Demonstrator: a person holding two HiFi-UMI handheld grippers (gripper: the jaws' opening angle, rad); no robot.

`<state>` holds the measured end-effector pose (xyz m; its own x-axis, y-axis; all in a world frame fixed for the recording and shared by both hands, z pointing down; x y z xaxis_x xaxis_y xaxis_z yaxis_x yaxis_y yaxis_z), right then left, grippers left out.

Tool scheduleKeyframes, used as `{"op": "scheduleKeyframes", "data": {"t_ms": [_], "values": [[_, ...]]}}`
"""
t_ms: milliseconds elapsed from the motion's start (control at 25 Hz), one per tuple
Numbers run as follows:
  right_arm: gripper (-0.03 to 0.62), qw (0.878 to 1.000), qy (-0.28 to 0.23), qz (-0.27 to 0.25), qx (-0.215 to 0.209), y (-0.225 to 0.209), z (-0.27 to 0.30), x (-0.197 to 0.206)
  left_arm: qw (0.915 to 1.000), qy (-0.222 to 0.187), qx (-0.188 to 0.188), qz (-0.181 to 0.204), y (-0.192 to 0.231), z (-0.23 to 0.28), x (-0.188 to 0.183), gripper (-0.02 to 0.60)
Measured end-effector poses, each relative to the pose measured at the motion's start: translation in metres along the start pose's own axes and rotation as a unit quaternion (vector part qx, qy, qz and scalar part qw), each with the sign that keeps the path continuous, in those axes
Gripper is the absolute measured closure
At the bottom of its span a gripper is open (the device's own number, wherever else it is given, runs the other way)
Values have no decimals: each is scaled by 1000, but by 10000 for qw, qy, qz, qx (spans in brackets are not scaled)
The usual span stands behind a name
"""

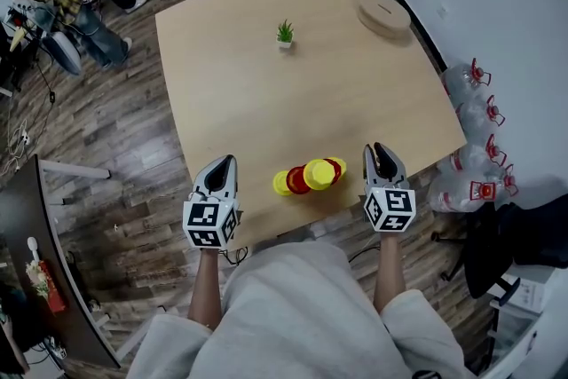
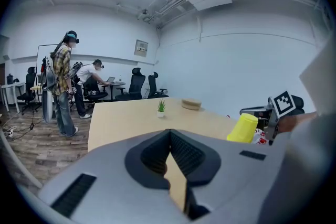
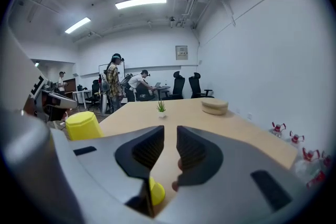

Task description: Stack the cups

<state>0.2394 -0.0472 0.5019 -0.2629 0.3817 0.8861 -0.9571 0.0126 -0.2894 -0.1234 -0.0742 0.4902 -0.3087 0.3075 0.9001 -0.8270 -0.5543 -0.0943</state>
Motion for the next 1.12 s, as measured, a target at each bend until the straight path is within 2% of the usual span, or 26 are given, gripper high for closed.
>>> {"op": "scheduleKeyframes", "data": {"t_ms": [160,1120], "values": [[591,9997,-2,-133,194,-6,0,12,10000,28,-20,13,0,0,2,571],[592,9996,46,-256,-58,8,-6,18,9999,38,-129,32,6,-5,5,571]]}}
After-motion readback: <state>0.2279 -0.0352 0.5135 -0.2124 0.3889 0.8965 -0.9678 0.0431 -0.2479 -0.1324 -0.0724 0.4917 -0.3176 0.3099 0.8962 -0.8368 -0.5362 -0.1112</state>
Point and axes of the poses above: the fingertips, and each gripper's own axes: z forward along the fingers, y to its left, x out of its underside, the point moved 5 cm from there along -z, backward along the fingers, and after that the axes turned 15 degrees about z, right-handed, at the moved point
